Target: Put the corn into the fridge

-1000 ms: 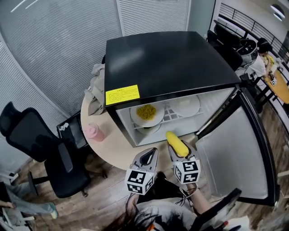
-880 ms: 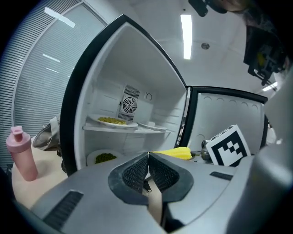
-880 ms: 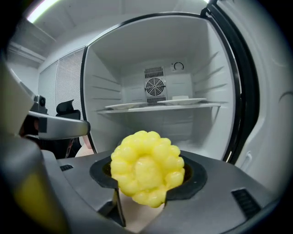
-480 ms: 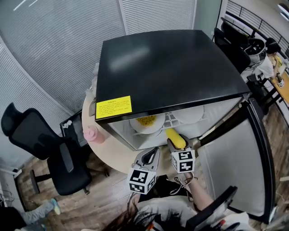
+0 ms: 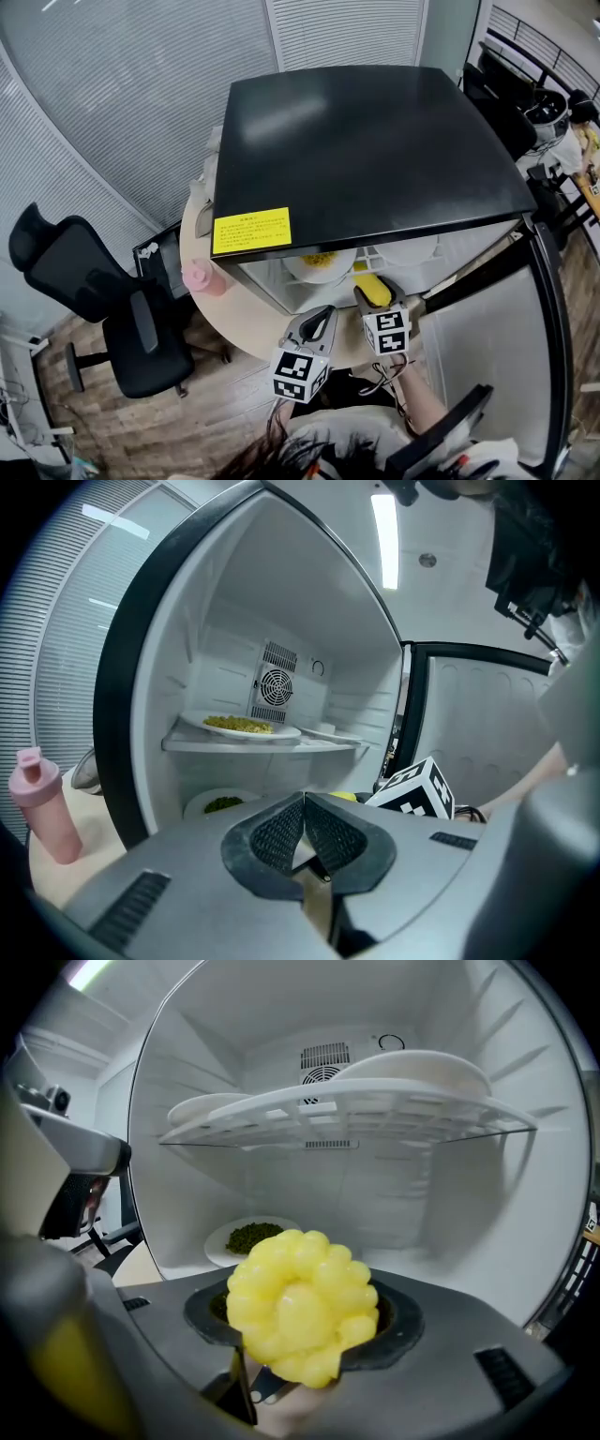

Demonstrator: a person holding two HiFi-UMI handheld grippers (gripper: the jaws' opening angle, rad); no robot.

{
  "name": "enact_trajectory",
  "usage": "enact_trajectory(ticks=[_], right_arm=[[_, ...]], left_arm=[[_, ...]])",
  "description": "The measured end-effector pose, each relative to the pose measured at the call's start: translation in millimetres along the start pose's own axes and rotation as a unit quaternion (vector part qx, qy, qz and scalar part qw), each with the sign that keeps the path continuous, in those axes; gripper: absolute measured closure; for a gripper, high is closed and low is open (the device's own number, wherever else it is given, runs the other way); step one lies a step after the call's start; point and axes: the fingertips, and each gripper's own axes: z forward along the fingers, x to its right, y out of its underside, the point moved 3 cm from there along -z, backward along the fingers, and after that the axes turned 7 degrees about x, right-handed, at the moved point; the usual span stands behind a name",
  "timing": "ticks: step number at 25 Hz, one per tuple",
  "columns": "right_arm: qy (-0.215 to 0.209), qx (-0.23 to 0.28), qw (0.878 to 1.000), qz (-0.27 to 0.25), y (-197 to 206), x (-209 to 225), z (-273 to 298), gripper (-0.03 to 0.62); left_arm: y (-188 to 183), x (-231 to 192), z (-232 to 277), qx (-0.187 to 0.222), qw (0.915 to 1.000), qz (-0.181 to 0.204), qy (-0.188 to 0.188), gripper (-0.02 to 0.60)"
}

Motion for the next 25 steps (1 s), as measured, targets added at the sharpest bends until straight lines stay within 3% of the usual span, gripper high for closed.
enact_trajectory(ticks=[9,15,25], right_arm=[[-0.016,-0.027,0.996,-0.087,4,17,22,0.341],[-0.018,-0.078,0.994,-0.076,16,26,35,0.339],[-0.015,-0.080,0.995,-0.057,18,28,39,0.338]], left_arm=[[-1,-4,4,-0.003,1.0000,0.004,0.000,0.571],[1,-5,7,-0.008,1.0000,0.005,0.001,0.571],[3,-5,11,-0.010,0.9999,0.005,0.001,0.571]])
